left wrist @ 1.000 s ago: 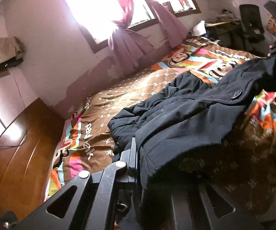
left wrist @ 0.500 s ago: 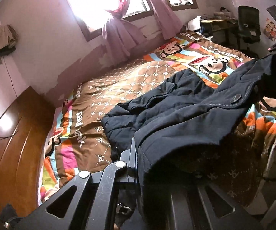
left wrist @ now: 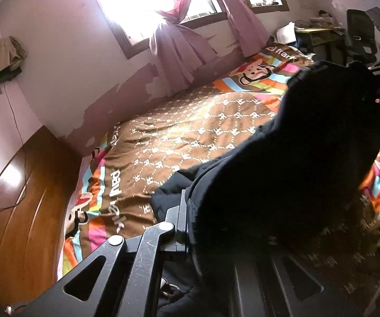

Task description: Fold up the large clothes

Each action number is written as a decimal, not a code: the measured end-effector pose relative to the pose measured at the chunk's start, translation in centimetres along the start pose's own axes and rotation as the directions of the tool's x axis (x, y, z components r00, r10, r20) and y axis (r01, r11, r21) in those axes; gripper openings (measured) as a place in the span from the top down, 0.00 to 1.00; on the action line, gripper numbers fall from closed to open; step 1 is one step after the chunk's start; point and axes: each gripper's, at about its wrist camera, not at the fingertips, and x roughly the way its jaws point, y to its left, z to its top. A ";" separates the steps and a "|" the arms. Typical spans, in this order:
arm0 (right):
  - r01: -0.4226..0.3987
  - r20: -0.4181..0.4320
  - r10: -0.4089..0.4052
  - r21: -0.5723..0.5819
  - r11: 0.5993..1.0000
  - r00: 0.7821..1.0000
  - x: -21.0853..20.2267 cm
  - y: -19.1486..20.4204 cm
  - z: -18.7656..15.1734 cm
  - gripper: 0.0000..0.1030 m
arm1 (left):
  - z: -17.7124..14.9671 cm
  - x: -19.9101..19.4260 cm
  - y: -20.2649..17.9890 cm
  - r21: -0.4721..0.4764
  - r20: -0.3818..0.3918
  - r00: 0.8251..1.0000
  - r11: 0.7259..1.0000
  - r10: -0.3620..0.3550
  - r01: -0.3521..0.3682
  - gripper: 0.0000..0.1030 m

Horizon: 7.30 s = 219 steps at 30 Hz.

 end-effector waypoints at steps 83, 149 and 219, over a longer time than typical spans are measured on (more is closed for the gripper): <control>-0.284 0.018 0.296 0.344 0.895 0.955 16.5 -1.8 -7.0 0.06 | -5.2 15.2 -1.7 -0.240 -0.015 0.908 0.883 -0.420 0.404 0.15; -0.160 -0.087 0.205 0.367 0.916 0.975 32.3 -3.9 3.4 0.00 | -1.5 27.1 5.1 -0.467 -0.077 0.974 0.871 -0.213 0.154 0.02; -0.341 0.002 0.502 0.737 0.584 0.865 29.2 -18.1 -9.6 0.00 | -14.7 25.2 20.1 -0.812 0.060 0.833 0.458 -0.550 0.361 0.02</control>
